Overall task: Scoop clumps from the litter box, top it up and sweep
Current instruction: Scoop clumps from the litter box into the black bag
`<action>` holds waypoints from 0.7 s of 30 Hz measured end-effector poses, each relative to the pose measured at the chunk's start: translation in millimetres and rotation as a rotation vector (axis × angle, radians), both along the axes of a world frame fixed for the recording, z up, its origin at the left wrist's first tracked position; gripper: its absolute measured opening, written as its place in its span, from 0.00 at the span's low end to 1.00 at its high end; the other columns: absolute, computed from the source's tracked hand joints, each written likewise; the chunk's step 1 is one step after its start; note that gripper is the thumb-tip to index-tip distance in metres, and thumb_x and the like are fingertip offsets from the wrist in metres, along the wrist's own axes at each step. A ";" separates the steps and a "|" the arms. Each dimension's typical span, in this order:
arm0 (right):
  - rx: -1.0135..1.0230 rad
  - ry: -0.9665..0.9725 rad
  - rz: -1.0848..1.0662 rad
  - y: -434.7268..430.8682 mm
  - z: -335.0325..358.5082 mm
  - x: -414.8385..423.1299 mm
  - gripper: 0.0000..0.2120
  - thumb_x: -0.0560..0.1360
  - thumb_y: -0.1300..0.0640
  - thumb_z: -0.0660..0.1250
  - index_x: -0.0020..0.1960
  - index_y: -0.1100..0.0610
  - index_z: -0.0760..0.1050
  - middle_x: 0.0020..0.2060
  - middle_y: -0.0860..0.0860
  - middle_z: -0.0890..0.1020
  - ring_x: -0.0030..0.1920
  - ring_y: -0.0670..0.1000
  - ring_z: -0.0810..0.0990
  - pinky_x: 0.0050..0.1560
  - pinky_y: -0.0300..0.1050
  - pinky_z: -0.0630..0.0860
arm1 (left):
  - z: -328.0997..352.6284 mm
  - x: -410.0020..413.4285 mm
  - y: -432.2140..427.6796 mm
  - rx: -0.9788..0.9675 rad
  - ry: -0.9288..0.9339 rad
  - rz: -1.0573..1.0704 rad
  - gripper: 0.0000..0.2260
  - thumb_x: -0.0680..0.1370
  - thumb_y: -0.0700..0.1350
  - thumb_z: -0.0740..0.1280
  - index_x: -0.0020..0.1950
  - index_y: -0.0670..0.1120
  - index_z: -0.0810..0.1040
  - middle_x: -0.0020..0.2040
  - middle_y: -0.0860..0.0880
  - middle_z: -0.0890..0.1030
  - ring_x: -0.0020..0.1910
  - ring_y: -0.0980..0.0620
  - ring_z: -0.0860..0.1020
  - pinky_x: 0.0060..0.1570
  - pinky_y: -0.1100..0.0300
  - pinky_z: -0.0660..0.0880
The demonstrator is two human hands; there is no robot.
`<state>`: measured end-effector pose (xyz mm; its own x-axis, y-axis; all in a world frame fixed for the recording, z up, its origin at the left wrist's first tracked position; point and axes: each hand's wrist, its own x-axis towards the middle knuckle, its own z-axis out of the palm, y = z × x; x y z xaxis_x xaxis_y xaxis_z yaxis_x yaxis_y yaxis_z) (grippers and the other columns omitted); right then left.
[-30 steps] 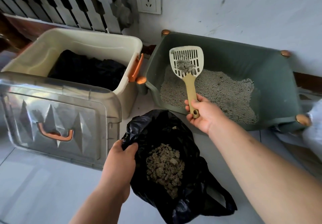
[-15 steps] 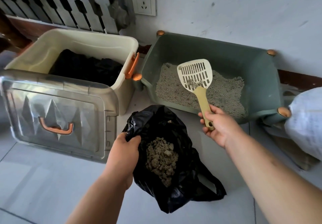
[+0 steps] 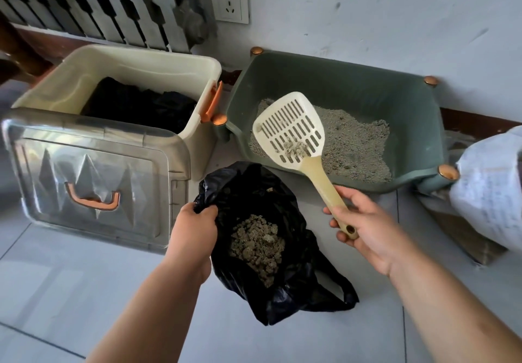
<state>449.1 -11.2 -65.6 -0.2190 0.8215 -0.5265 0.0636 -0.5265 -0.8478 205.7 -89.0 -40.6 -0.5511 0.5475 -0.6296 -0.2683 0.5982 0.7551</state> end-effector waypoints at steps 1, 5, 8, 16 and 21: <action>0.026 -0.032 0.035 -5.0 -1.1 3.4 0.17 0.78 0.66 0.64 0.59 0.46 0.76 0.46 0.53 0.83 0.40 0.48 0.76 0.38 0.42 0.71 | -1.0 -0.9 1.0 -0.004 0.002 0.016 0.06 0.81 0.40 0.61 0.55 0.41 0.76 0.54 0.36 0.83 0.54 0.37 0.82 0.55 0.44 0.79; 0.110 -0.203 0.150 -23.0 -8.2 17.1 0.21 0.75 0.69 0.66 0.55 0.44 0.77 0.46 0.52 0.84 0.43 0.47 0.78 0.43 0.42 0.72 | -5.2 -3.4 1.7 0.025 -0.019 0.089 0.09 0.81 0.40 0.60 0.59 0.39 0.75 0.48 0.41 0.81 0.47 0.42 0.81 0.47 0.50 0.78; 0.167 -0.322 0.228 -31.9 -14.8 26.3 0.24 0.73 0.70 0.67 0.50 0.40 0.79 0.45 0.50 0.84 0.49 0.50 0.80 0.52 0.46 0.73 | -7.6 -4.7 0.0 0.023 0.000 0.150 0.09 0.80 0.39 0.58 0.58 0.38 0.73 0.43 0.44 0.72 0.42 0.46 0.72 0.40 0.52 0.69; 0.227 -0.330 0.128 -26.8 -11.5 28.6 0.22 0.73 0.71 0.67 0.51 0.43 0.78 0.50 0.54 0.82 0.53 0.53 0.80 0.55 0.46 0.73 | -14.1 -5.4 -2.0 0.019 -0.031 0.170 0.07 0.80 0.41 0.60 0.56 0.41 0.74 0.44 0.43 0.76 0.42 0.45 0.74 0.43 0.50 0.73; 0.157 -0.197 0.069 -22.8 -7.5 25.0 0.19 0.75 0.68 0.66 0.56 0.46 0.77 0.50 0.57 0.83 0.44 0.47 0.78 0.42 0.42 0.73 | -9.2 -0.7 -1.4 0.035 -0.054 0.104 0.06 0.81 0.42 0.62 0.56 0.43 0.76 0.48 0.42 0.81 0.47 0.43 0.81 0.52 0.46 0.79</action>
